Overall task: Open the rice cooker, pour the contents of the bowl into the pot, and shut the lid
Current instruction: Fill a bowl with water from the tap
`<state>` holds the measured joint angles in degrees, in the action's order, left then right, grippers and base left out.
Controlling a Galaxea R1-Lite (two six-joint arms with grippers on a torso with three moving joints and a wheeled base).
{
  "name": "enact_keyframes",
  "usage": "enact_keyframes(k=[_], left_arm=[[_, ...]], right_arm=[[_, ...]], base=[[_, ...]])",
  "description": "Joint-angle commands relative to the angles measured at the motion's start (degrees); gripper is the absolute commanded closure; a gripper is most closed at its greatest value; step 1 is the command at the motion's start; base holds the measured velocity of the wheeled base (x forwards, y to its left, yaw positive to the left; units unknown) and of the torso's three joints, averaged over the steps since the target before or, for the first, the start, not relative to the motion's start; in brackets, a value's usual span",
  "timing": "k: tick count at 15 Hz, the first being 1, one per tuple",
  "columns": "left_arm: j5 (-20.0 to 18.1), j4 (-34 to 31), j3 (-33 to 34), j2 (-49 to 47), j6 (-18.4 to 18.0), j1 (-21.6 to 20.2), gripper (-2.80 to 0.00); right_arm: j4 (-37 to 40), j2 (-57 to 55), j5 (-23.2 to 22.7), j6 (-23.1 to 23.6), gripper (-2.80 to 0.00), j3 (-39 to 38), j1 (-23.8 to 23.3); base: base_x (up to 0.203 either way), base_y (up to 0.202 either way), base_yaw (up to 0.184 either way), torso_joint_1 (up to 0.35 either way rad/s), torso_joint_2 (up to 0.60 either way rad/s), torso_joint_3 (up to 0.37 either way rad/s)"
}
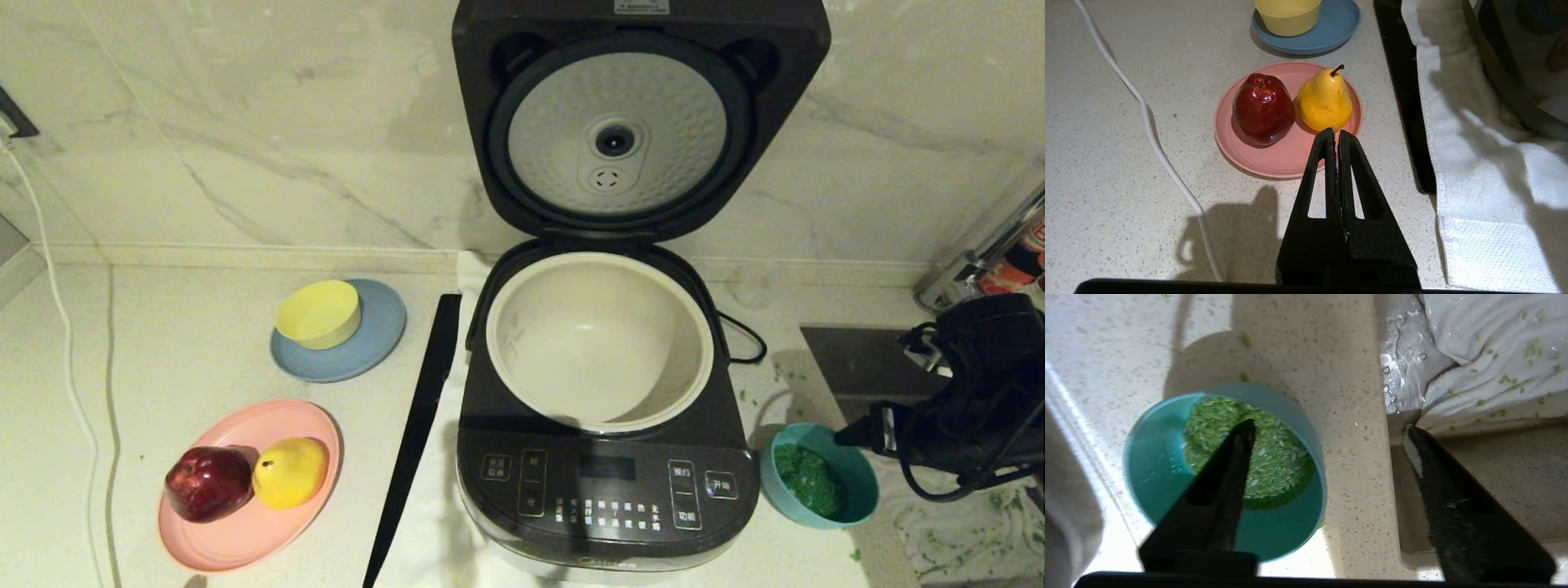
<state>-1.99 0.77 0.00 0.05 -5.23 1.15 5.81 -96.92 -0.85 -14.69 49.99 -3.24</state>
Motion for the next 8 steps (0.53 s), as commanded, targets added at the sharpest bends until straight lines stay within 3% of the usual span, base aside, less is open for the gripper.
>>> enact_keyframes(k=[1,8], left_arm=[[-0.03,0.02,0.44,0.04,0.04,0.00,0.00],[-0.03,0.02,0.44,0.04,-0.04,0.00,0.00]], right_arm=[[-0.42,-1.35,0.05,-0.08,-2.80,0.10,-0.01],[-1.24,-3.28,0.06,-0.16,-2.80,-0.07,-0.19]], base=[[0.000,0.000,0.000,0.000,0.00,0.000],[0.000,0.000,0.000,0.000,0.00,0.000]])
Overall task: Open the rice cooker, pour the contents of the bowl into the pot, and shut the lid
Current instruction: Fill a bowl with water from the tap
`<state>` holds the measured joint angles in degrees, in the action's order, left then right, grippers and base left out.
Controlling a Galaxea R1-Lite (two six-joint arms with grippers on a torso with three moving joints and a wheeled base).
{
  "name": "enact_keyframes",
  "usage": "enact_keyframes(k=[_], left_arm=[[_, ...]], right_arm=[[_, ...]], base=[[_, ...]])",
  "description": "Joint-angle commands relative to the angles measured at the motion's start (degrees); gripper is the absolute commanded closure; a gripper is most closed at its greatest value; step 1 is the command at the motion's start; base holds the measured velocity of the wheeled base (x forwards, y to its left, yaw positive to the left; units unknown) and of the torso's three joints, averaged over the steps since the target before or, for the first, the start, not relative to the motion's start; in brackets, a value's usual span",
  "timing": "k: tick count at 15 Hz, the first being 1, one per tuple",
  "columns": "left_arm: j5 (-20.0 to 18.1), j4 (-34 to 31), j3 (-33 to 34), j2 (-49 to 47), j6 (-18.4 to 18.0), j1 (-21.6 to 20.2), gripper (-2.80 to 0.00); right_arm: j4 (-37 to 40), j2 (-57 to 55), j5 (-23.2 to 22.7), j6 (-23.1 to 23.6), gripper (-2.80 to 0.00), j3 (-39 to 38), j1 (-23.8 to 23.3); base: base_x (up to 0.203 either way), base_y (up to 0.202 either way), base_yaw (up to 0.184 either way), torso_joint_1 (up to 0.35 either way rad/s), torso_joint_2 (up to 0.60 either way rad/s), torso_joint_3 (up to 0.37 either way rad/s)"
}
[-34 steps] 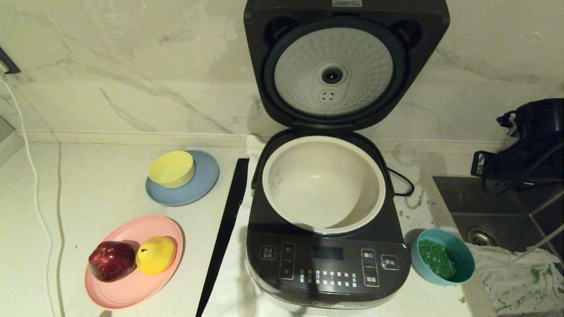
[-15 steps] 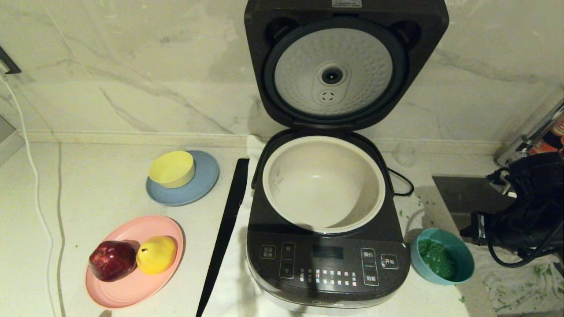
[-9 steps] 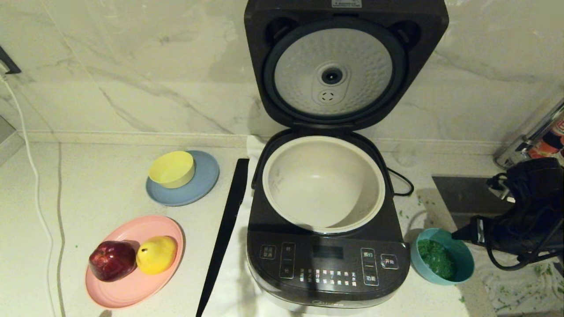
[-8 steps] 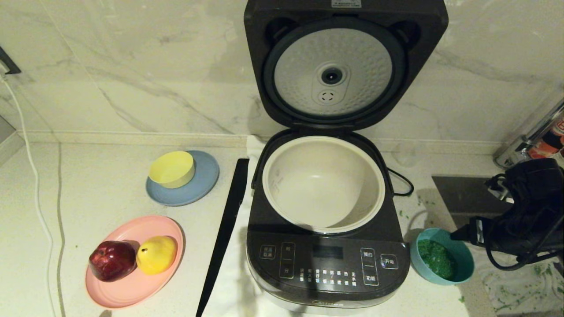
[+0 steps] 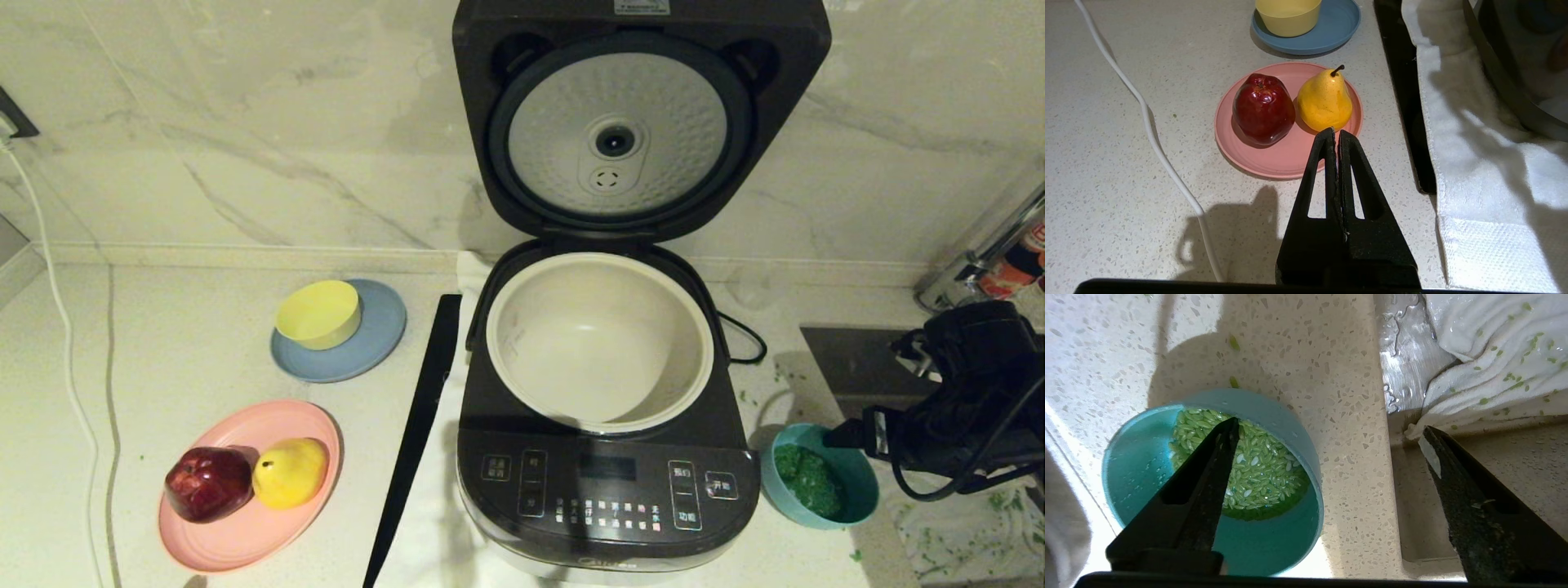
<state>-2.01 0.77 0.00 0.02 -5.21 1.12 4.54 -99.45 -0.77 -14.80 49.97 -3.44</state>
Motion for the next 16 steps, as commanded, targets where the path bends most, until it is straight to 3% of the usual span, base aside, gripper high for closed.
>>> enact_keyframes(k=[1,11,12,16], left_arm=[[-0.01,0.02,0.44,0.06,-0.07,0.02,0.00],[-0.01,0.02,0.44,0.06,-0.03,0.02,0.00],[-0.01,0.02,0.44,0.06,-0.06,0.02,0.00],[-0.01,0.02,0.44,0.06,-0.07,0.02,0.00]], right_arm=[[0.11,-0.82,-0.02,-0.05,-2.80,-0.05,0.01],[-1.46,-2.30,0.02,-0.14,-2.80,-2.60,-0.66],[-1.46,-2.50,-0.02,-0.14,0.00,-2.60,-0.87],[-1.54,-3.03,-0.11,-0.23,0.00,-3.93,-1.13]], base=[[0.000,0.000,0.000,0.000,0.00,0.000],[0.000,0.000,0.000,0.000,0.00,0.000],[0.000,0.000,0.000,0.000,0.00,0.000],[0.000,0.000,0.000,0.000,0.00,0.000]])
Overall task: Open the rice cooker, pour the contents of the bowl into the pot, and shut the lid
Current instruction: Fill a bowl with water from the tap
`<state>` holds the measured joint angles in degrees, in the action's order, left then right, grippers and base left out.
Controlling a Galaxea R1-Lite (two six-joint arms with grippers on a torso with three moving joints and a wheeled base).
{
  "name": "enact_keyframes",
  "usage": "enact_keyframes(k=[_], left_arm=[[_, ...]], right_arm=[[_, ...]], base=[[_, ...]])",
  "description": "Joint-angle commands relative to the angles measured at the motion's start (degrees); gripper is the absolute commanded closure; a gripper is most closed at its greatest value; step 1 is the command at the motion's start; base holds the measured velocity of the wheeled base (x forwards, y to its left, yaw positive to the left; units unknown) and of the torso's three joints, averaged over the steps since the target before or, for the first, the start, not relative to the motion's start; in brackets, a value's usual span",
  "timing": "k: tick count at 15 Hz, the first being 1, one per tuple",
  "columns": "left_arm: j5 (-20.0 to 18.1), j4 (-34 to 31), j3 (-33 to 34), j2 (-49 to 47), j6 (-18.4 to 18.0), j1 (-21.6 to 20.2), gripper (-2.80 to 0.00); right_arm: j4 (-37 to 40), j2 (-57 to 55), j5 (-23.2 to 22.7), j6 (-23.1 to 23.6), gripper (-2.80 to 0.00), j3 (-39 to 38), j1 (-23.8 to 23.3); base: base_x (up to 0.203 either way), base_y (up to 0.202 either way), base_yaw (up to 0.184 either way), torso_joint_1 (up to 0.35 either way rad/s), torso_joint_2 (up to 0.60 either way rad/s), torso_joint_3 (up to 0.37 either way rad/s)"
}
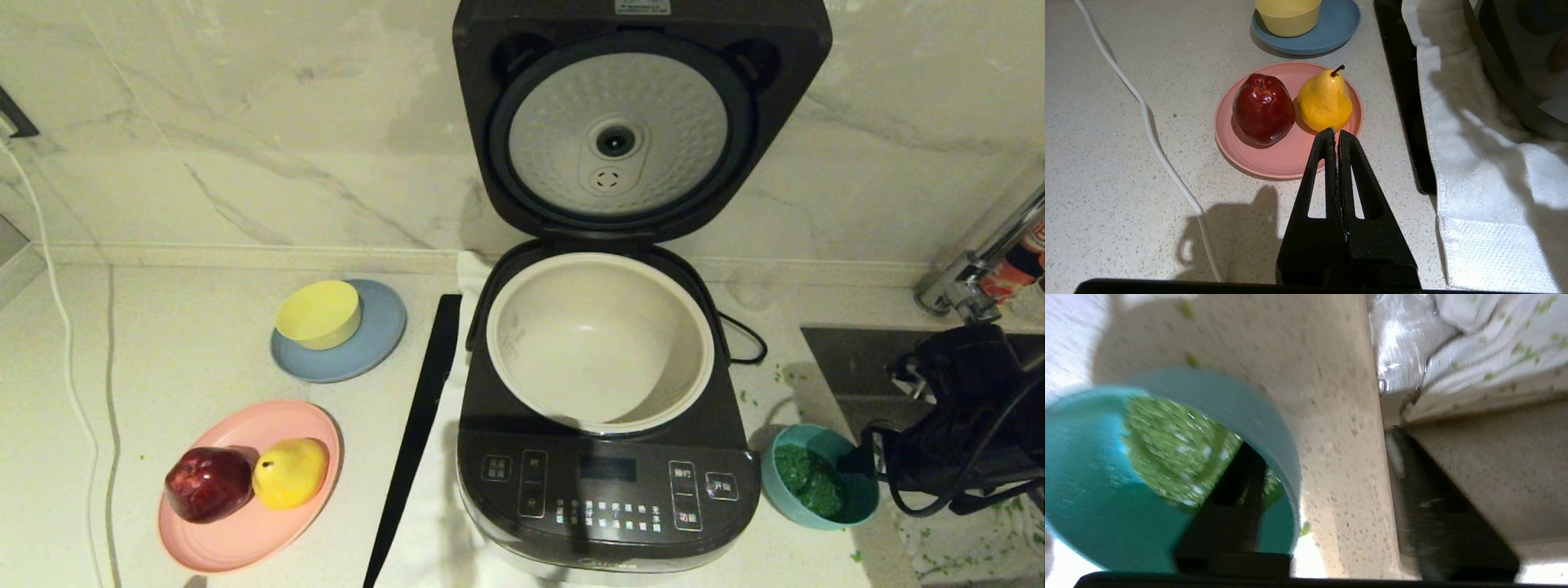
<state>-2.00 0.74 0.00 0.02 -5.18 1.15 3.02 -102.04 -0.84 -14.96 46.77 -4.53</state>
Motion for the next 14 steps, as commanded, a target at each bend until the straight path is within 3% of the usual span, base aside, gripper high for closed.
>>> enact_keyframes(k=[1,10,14], left_arm=[[-0.02,0.05,0.44,0.06,0.00,0.00,0.00],[-0.02,0.05,0.44,0.06,0.00,0.00,0.00],[-0.02,0.05,0.44,0.06,-0.03,0.00,0.00]], right_arm=[[-0.03,-0.45,-0.12,-0.16,0.00,-0.89,-0.04],[0.11,1.82,-0.18,-0.26,0.00,-0.42,-0.25],[0.20,4.85,-1.18,-1.87,0.00,1.60,-5.44]], base=[[0.000,0.000,0.000,0.000,0.00,0.000],[0.000,0.000,0.000,0.000,0.00,0.000],[0.000,0.000,0.000,0.000,0.00,0.000]])
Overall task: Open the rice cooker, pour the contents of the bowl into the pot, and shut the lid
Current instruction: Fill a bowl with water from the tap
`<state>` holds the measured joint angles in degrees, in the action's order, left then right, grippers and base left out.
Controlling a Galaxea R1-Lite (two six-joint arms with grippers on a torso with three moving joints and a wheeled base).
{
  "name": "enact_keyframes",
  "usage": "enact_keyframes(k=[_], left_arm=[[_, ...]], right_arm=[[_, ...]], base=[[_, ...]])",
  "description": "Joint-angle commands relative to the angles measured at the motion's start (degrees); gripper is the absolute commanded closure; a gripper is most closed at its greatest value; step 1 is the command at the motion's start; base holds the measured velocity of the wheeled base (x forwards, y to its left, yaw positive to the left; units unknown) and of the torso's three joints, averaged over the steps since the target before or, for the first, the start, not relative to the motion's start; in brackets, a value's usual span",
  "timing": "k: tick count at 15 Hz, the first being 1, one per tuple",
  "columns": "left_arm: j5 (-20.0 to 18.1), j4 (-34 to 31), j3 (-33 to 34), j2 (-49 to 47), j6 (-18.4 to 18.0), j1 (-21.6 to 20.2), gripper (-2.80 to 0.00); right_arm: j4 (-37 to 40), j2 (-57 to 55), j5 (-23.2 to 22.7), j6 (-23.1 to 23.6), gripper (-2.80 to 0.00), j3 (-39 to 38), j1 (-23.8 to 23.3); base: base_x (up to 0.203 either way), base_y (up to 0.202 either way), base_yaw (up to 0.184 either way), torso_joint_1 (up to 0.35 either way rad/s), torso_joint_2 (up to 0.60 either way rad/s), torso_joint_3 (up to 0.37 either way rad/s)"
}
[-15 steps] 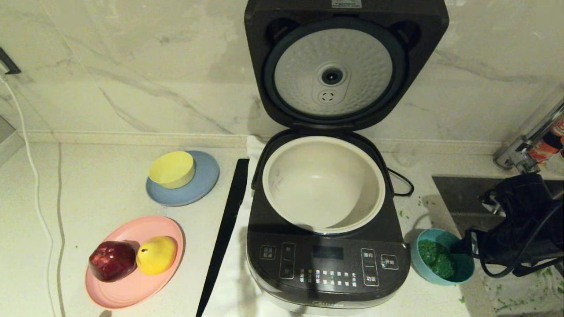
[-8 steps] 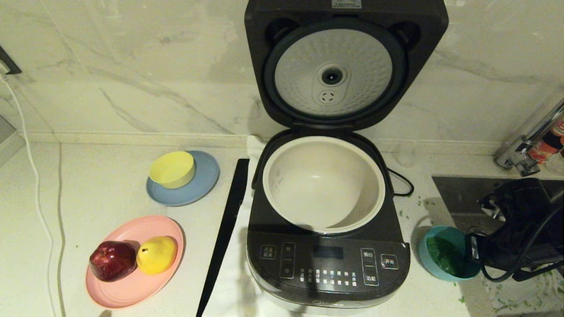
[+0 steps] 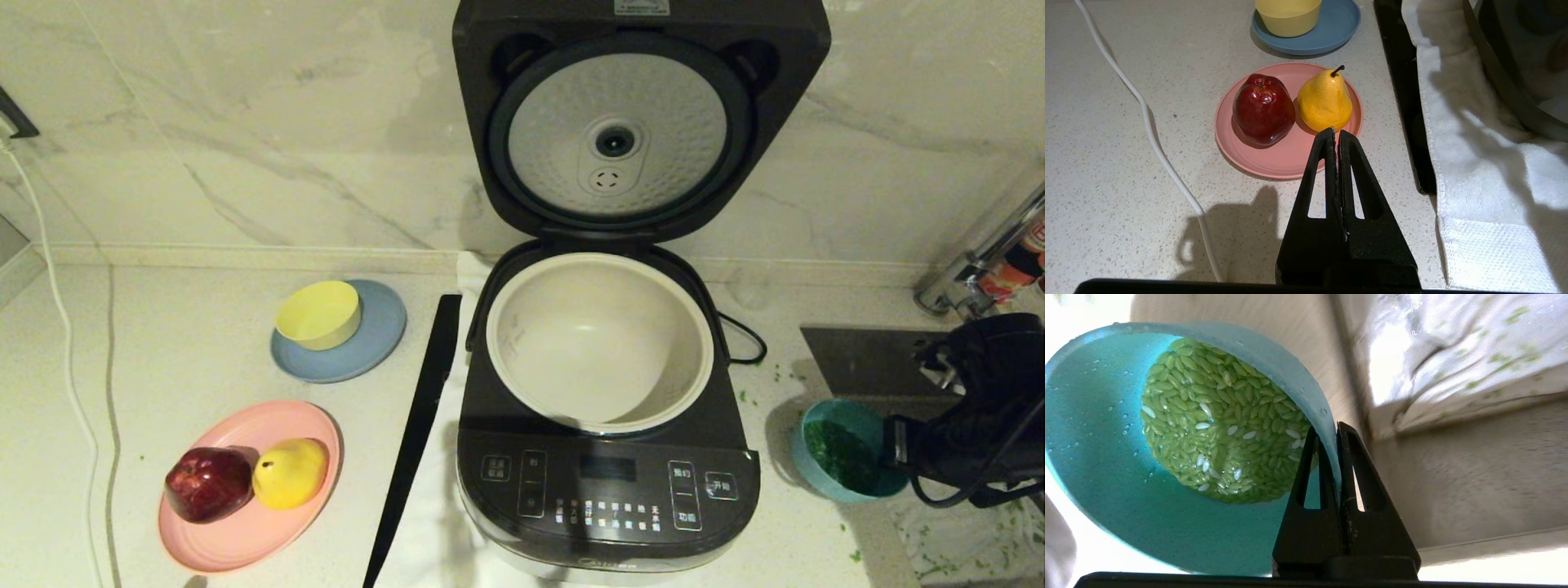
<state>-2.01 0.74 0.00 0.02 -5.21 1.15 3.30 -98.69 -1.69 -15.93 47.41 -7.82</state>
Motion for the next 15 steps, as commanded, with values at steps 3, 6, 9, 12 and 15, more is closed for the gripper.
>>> enact_keyframes(k=[3,6,9,12,15], left_arm=[[-0.01,0.05,0.44,0.06,-0.06,0.00,0.00],[-0.01,0.05,0.44,0.06,0.02,0.00,0.00],[-0.01,0.05,0.44,0.06,-0.05,0.00,0.00],[-0.01,0.05,0.44,0.06,-0.03,0.00,0.00],[-0.01,0.05,0.44,0.06,-0.07,0.00,0.00]], right_arm=[[-0.05,1.38,-3.70,-2.36,0.00,3.07,-8.82],[0.34,-0.67,-6.76,-2.43,0.00,7.32,-17.51],[0.35,-6.02,-7.49,-2.44,0.00,12.40,-25.70],[0.35,-12.54,-7.61,-2.51,0.00,18.28,-32.57],[0.37,-18.45,-7.60,-2.44,0.00,23.43,-37.64]], base=[[0.000,0.000,0.000,0.000,0.00,0.000],[0.000,0.000,0.000,0.000,0.00,0.000],[0.000,0.000,0.000,0.000,0.00,0.000],[0.000,0.000,0.000,0.000,0.00,0.000],[0.000,0.000,0.000,0.000,0.00,0.000]])
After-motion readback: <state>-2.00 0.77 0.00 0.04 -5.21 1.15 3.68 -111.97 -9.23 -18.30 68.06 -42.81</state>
